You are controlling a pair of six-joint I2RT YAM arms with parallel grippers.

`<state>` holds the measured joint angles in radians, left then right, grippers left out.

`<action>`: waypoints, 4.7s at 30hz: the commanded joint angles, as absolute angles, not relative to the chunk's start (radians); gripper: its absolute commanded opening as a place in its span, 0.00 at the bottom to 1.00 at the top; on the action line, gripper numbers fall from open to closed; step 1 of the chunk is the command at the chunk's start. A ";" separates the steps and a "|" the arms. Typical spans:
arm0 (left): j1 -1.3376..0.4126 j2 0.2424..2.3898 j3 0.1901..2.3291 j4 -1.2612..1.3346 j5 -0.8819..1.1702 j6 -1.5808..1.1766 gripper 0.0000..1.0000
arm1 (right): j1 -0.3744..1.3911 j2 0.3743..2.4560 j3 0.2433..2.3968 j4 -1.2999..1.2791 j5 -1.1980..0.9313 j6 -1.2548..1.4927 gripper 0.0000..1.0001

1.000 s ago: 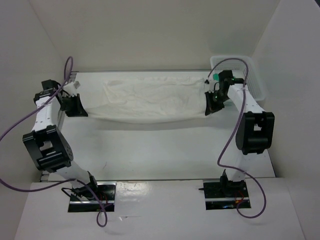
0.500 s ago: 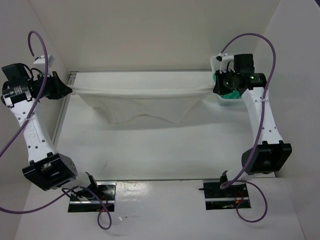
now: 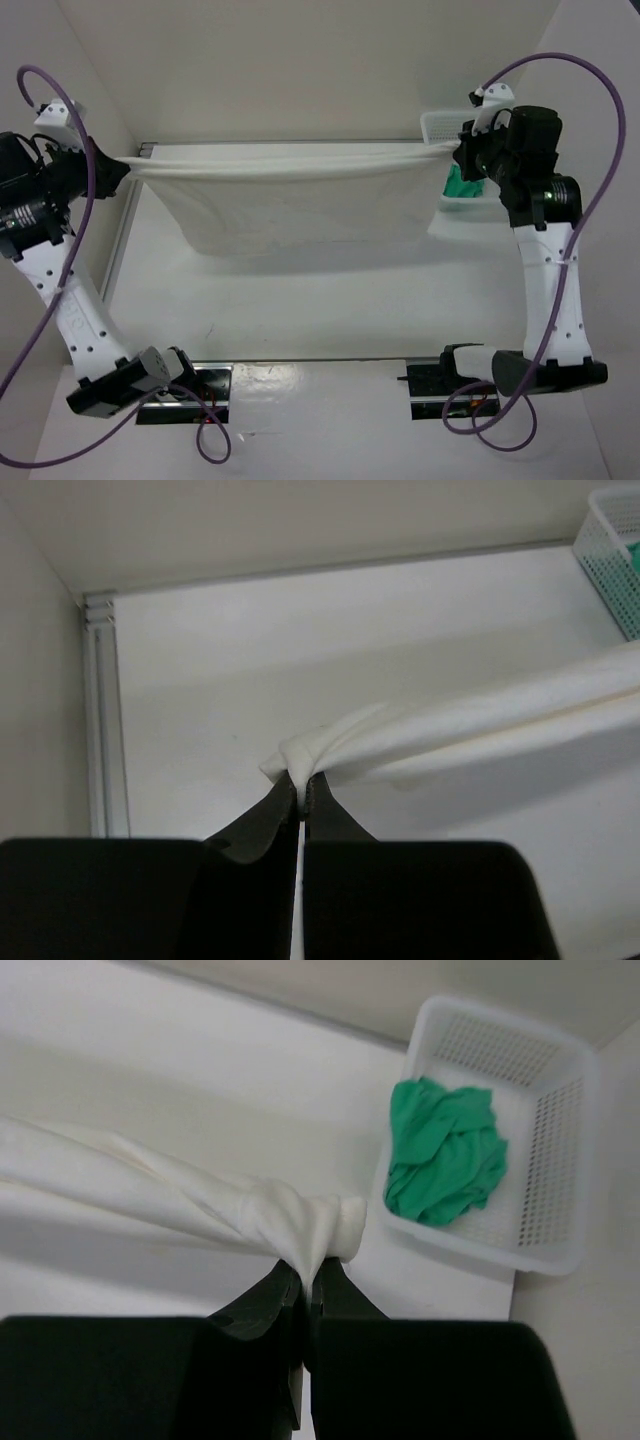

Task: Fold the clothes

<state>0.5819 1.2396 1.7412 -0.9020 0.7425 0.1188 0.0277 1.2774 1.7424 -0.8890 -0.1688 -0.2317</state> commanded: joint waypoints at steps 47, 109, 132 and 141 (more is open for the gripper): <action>0.434 0.229 1.365 -0.589 0.060 -0.224 0.00 | 0.058 0.653 1.522 -0.704 -0.259 -0.184 0.00; 0.347 2.060 1.928 -0.704 0.485 0.137 0.00 | 0.078 2.172 2.087 -0.615 -0.204 -0.215 0.00; 0.394 1.881 1.619 -1.170 0.518 0.465 0.00 | 0.003 1.798 1.668 -0.841 -0.276 -0.357 0.00; 0.462 1.778 1.474 -1.281 0.482 0.610 0.00 | -0.028 1.654 1.497 -0.899 -0.216 -0.460 0.00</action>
